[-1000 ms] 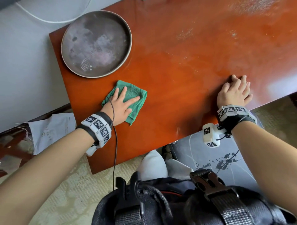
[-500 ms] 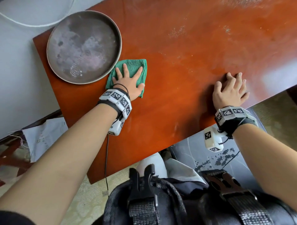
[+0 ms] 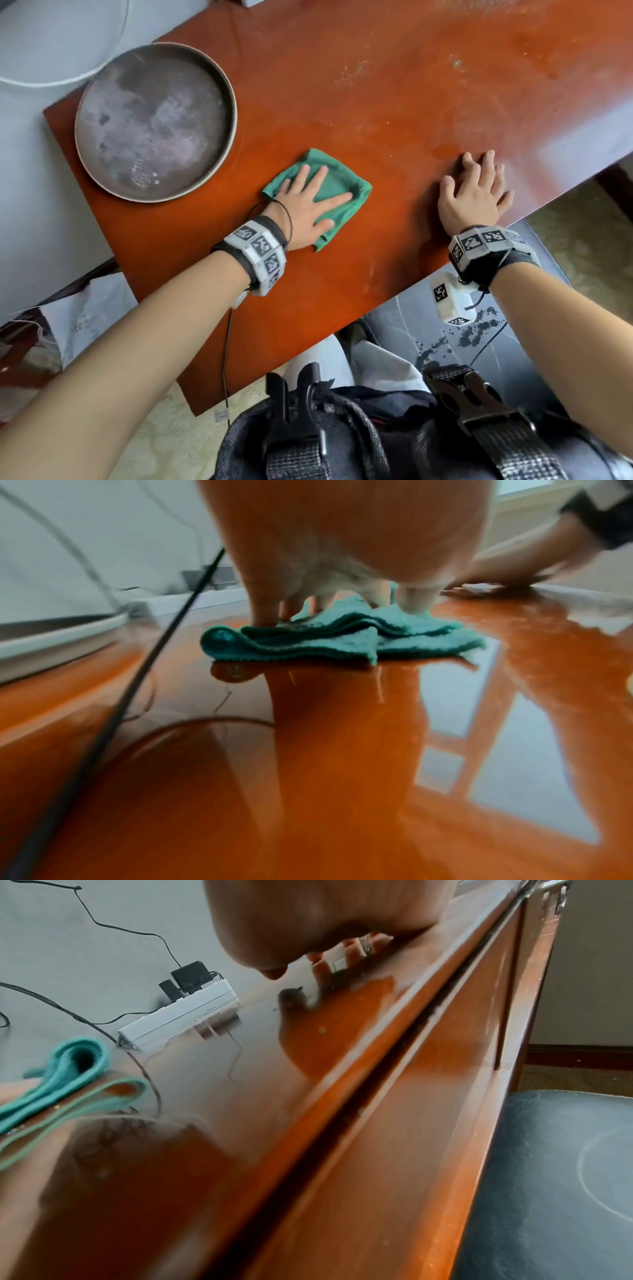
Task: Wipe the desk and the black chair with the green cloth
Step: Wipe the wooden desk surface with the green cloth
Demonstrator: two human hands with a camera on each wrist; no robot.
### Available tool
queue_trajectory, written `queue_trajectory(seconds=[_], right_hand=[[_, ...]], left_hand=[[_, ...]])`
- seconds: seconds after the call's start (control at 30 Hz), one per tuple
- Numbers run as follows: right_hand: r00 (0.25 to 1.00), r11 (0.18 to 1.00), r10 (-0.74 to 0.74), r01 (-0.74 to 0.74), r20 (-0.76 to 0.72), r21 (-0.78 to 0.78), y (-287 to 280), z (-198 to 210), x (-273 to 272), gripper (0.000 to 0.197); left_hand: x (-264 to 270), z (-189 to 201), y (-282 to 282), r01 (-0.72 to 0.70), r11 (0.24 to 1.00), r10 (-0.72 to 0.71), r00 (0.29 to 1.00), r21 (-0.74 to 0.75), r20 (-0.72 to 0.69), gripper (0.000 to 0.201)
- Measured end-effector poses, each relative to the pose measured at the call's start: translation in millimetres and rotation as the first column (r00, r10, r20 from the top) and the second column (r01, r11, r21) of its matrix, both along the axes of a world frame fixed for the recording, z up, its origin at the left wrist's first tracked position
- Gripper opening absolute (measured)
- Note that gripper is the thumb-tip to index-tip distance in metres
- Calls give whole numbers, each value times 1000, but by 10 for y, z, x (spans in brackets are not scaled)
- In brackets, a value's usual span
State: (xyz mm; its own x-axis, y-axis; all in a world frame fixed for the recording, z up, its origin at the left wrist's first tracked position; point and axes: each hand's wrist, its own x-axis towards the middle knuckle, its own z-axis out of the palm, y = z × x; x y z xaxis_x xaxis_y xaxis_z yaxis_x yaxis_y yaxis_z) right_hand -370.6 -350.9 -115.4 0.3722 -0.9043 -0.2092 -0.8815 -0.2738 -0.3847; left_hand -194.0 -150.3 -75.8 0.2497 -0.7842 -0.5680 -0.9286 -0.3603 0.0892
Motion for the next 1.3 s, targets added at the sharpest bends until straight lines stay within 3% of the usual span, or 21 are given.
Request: queue_trajectory(seconds=[0.17, 0.47, 0.7, 1.07, 1.17, 1.3], right_hand=[[1000, 1000, 11, -11, 0, 14, 4, 20, -10, 50], [1000, 998, -4, 3, 30, 56, -7, 60, -10, 48], [999, 998, -11, 9, 34, 58, -7, 55, -12, 47], [973, 989, -144, 148, 179, -5, -253, 134, 42, 37], [976, 986, -143, 155, 164, -65, -415, 149, 85, 43], [985, 990, -138, 140, 107, -11, -574, 152, 89, 45]], left_hand=[[223, 39, 462, -195, 981, 194, 980, 3, 48, 58], [6, 153, 874, 135, 971, -146, 988, 197, 41, 64], [-339, 102, 371, 229, 960, -232, 973, 159, -1, 62], [-479, 46, -744, -23, 997, 27, 998, 77, -61, 64], [-442, 37, -971, -74, 995, 78, 995, 62, -67, 63], [-291, 44, -1280, -136, 990, 138, 987, 25, -81, 61]])
